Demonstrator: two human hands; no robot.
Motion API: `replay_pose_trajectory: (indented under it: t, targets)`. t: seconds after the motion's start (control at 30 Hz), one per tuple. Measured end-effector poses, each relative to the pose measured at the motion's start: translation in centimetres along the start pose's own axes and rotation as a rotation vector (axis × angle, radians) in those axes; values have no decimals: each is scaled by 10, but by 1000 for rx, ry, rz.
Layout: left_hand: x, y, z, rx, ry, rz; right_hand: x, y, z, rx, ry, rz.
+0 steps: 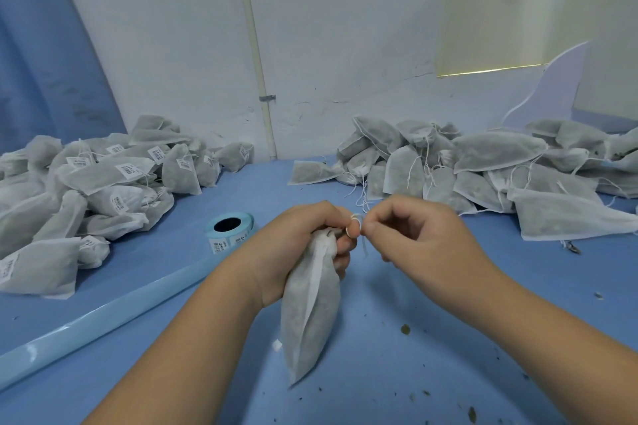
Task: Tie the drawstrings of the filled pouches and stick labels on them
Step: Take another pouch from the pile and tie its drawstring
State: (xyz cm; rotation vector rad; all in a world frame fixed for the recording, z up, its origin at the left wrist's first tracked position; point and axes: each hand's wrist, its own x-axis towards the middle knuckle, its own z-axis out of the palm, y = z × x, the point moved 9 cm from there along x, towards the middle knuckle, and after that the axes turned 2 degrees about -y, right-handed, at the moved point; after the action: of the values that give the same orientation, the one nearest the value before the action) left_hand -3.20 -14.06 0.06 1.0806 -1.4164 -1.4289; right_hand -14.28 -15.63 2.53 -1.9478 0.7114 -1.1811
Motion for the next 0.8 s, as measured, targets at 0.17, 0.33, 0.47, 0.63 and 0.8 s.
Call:
replay_pose_trajectory:
  t: [0.17, 0.33, 0.47, 0.63, 0.8]
  targets:
    - [-1, 1, 0, 85, 20, -2, 0, 1, 0, 59, -20, 50]
    - [-3, 6, -6, 277, 99, -5, -1, 6, 3, 41, -67, 115]
    - [-5, 8, -5, 396, 101, -16, 0, 14, 6, 52, -84, 174]
    - [-6, 9, -2, 459, 69, -44, 0, 16, 10, 51, -135, 197]
    - [-7, 9, -3, 492, 78, -66, 0, 18, 10, 31, -164, 206]
